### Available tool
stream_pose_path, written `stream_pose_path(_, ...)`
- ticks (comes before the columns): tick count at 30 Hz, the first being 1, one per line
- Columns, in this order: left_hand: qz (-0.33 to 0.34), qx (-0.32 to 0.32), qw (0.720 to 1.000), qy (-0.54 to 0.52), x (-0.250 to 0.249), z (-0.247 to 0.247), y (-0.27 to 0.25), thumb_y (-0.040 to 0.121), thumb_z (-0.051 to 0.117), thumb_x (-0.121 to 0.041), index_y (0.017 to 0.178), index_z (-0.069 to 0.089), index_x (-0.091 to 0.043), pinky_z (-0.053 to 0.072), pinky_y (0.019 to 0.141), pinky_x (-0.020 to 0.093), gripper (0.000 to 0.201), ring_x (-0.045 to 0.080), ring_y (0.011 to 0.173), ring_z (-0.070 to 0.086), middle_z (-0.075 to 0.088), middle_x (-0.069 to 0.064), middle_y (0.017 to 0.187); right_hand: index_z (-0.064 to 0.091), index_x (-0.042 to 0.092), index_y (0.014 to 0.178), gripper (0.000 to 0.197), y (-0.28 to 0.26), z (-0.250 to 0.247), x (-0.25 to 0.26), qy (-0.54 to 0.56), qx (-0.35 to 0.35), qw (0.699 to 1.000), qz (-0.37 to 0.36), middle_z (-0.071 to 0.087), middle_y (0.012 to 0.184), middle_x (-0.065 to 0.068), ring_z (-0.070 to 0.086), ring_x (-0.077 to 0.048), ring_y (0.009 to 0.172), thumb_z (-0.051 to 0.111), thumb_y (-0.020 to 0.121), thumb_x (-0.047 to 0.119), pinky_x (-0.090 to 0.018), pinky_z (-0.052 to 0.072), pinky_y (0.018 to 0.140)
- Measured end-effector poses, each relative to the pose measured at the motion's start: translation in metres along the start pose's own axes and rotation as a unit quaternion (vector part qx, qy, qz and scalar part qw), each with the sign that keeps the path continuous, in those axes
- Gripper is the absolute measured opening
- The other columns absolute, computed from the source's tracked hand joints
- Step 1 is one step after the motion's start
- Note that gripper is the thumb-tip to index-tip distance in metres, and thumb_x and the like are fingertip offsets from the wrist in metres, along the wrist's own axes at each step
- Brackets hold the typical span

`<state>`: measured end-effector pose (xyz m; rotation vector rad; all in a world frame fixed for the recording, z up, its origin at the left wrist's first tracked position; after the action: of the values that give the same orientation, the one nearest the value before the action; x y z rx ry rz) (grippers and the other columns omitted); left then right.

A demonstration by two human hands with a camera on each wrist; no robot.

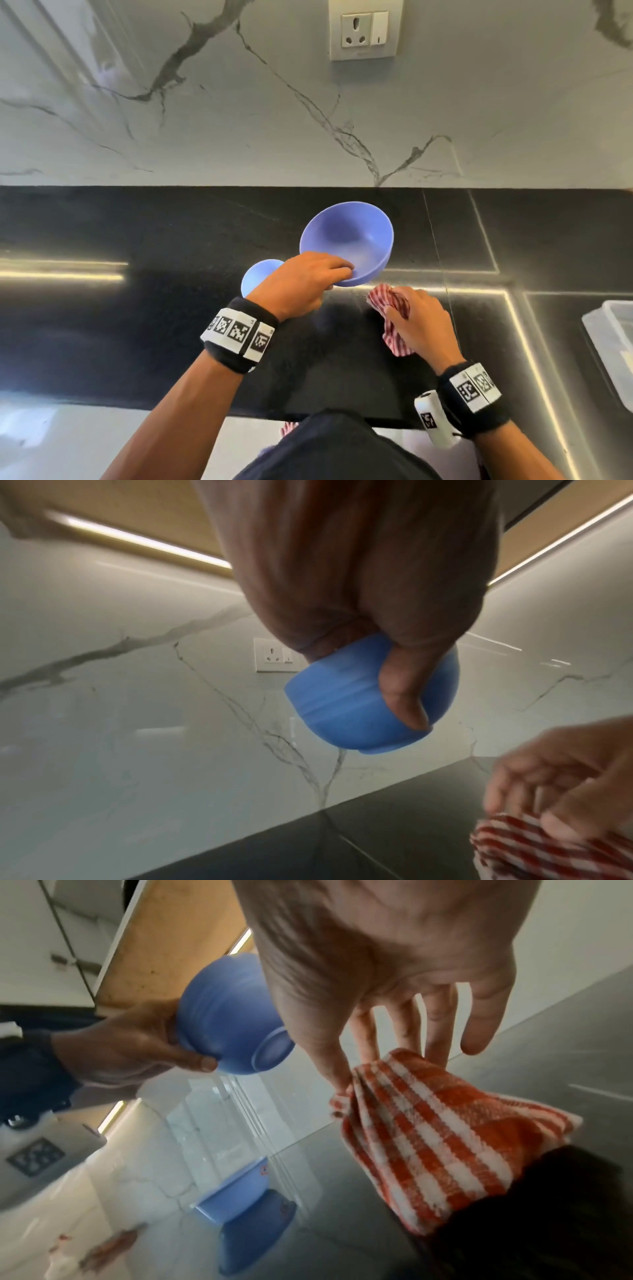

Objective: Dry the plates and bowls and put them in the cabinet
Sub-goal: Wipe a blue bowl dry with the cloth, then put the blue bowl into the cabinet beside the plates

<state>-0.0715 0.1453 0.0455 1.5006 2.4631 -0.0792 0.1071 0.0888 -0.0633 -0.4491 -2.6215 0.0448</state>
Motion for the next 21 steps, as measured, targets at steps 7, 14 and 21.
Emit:
stream_pose_path(7,0.060,-0.047,0.992,0.099,-0.012,-0.039,-0.009,0.068,0.073,0.015,0.108,0.068,-0.014,0.056,0.090,0.042,0.050,0.029,0.112,0.068,0.069,0.006,0.127,0.028,0.048,0.150,0.086,-0.006,-0.086,0.058,0.329,-0.036,0.924,-0.190,0.033,0.151,0.016,0.055,-0.001,0.120,0.080,0.082,0.038,-0.015,0.048,0.092)
stream_pose_path(14,0.080,-0.075,0.982,0.151,-0.019,-0.100,-0.027,0.065,0.077,0.012,0.100,0.066,-0.018,0.050,0.103,0.038,0.047,0.025,0.122,0.062,0.067,0.001,0.127,0.062,0.028,0.125,0.053,-0.018,-0.141,0.135,0.278,-0.058,0.899,-0.333,0.045,0.145,0.010,0.054,-0.015,0.130,0.081,0.077,0.036,-0.034,0.050,0.104)
stream_pose_path(21,0.018,-0.230,0.956,0.180,-0.002,-0.231,-0.088,0.095,0.058,-0.030,0.102,0.067,-0.028,0.031,0.118,0.049,0.012,0.016,0.144,0.043,0.058,-0.010,0.143,0.066,0.038,0.107,0.044,-0.035,-0.214,0.223,0.263,-0.177,0.864,-0.390,0.056,0.131,0.008,0.052,-0.002,0.127,0.076,0.070,0.059,-0.007,0.036,0.101)
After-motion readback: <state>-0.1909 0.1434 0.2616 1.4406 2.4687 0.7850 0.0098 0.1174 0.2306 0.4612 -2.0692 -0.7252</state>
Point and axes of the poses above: each hand's wrist, its own y-axis towards the middle knuckle, its own z-axis out of the palm, x = y × z, the point moved 10 cm from there along y, towards the middle knuckle
